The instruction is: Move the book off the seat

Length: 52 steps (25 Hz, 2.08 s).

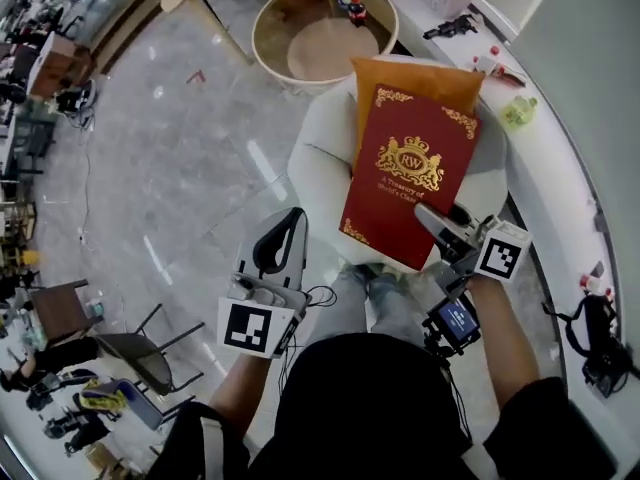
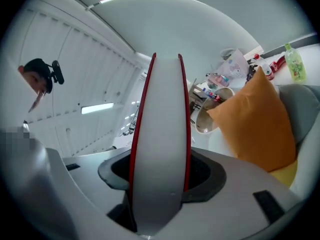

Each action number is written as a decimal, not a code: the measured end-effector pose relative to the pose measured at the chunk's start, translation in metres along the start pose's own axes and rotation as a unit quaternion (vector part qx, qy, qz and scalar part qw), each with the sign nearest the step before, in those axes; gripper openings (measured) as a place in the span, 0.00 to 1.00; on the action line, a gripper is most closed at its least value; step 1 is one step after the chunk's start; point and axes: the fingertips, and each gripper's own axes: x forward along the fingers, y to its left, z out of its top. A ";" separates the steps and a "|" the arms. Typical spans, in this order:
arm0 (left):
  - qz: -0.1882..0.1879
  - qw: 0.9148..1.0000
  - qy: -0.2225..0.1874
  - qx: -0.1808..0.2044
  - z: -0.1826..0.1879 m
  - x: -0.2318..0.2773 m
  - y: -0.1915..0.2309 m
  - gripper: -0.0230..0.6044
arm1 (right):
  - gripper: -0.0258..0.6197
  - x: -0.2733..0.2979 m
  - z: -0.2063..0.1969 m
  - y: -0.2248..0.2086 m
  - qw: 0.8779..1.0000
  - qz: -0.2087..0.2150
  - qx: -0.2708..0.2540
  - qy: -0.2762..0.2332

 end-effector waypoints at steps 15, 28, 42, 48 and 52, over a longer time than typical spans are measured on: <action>0.215 0.976 -0.019 0.007 0.032 -0.151 0.078 0.06 | 0.44 0.082 0.036 0.177 0.978 0.207 -0.019 -0.023; 0.216 0.974 -0.064 -0.002 0.029 -0.215 0.205 0.06 | 0.43 0.195 -0.009 0.265 0.974 0.218 -0.048 -0.030; 0.145 0.985 -0.089 0.003 0.030 -0.252 0.376 0.06 | 0.43 0.325 -0.039 0.325 0.974 0.163 -0.089 -0.129; 0.131 0.987 -0.096 0.003 0.028 -0.246 0.395 0.06 | 0.43 0.337 -0.035 0.325 0.972 0.143 -0.114 -0.149; 0.120 0.988 -0.095 0.007 0.026 -0.239 0.400 0.06 | 0.43 0.342 -0.033 0.321 0.972 0.140 -0.107 -0.156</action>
